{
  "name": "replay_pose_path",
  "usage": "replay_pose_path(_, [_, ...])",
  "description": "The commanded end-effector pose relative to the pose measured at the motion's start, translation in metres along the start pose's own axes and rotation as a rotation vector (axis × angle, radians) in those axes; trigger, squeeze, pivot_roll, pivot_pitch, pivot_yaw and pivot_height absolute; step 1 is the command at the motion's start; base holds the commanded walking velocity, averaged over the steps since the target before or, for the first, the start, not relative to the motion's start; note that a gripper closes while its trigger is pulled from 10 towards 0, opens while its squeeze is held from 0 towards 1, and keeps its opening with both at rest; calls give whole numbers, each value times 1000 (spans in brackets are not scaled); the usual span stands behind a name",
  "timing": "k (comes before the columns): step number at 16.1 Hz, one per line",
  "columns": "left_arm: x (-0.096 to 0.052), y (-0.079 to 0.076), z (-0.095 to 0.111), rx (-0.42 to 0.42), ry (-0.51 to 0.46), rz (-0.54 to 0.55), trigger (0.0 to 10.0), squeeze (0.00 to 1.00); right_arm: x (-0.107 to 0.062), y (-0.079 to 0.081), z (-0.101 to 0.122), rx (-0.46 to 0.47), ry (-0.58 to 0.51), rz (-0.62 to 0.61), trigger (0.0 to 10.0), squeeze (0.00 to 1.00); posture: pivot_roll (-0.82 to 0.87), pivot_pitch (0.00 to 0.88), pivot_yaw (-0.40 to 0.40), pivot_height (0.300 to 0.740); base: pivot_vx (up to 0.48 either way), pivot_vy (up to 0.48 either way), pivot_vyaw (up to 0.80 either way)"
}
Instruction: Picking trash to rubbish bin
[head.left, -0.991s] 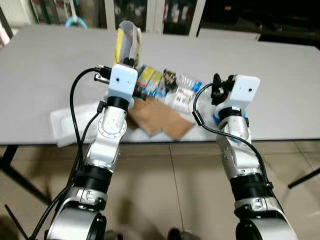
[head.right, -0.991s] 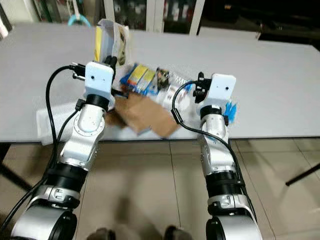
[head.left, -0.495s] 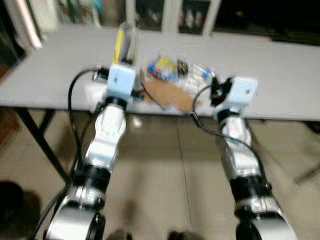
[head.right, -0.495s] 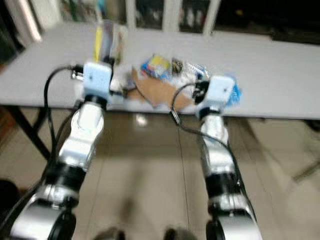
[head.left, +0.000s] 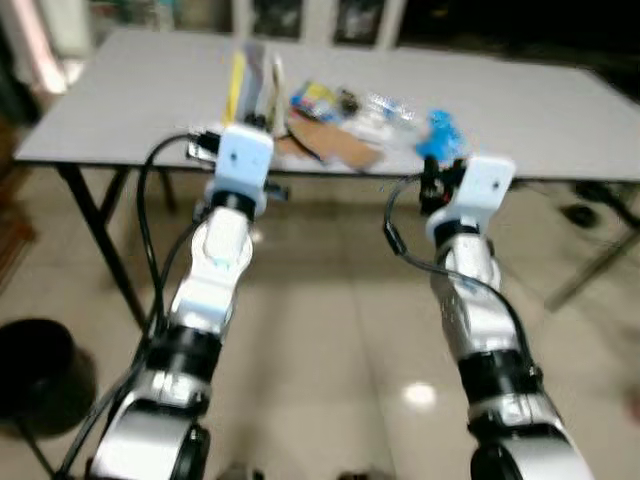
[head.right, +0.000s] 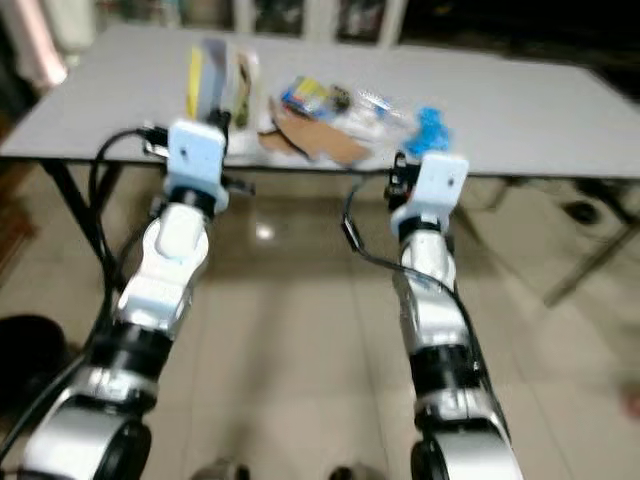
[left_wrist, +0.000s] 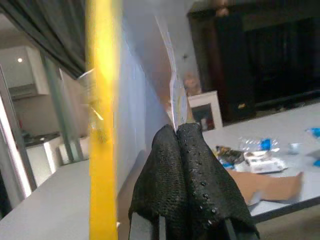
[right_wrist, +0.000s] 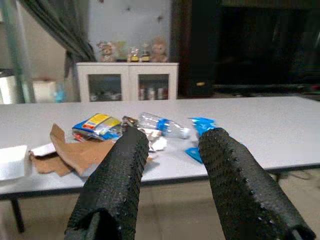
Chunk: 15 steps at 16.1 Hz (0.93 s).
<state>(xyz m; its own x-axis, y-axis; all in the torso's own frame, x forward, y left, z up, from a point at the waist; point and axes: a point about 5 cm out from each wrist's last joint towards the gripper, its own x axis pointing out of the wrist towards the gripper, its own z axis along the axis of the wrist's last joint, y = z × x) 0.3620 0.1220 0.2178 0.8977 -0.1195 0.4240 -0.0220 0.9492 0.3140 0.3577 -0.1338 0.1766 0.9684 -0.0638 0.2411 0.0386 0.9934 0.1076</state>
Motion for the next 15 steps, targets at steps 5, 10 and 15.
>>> replay_pose_path(5, [-8, -10, -16, -19, 94, -24, 10000, 0, -5, -10, -21, 31, 120, -1, 10000, 0, -44, 57, -85, 740, -191, 0, 0])
replay_pose_path(10, [-76, -21, -109, -106, 571, -119, 10000, 0, -50, -45, -98, 24, 491, -31, 10000, 0, -51, 72, -86, 740, 0, 0, 0])
replay_pose_path(15, [-170, -21, -174, -60, 1001, -235, 10000, 0, -121, -65, -164, -106, 899, 43, 10000, 0, -45, 80, -85, 740, 57, 0, 160])
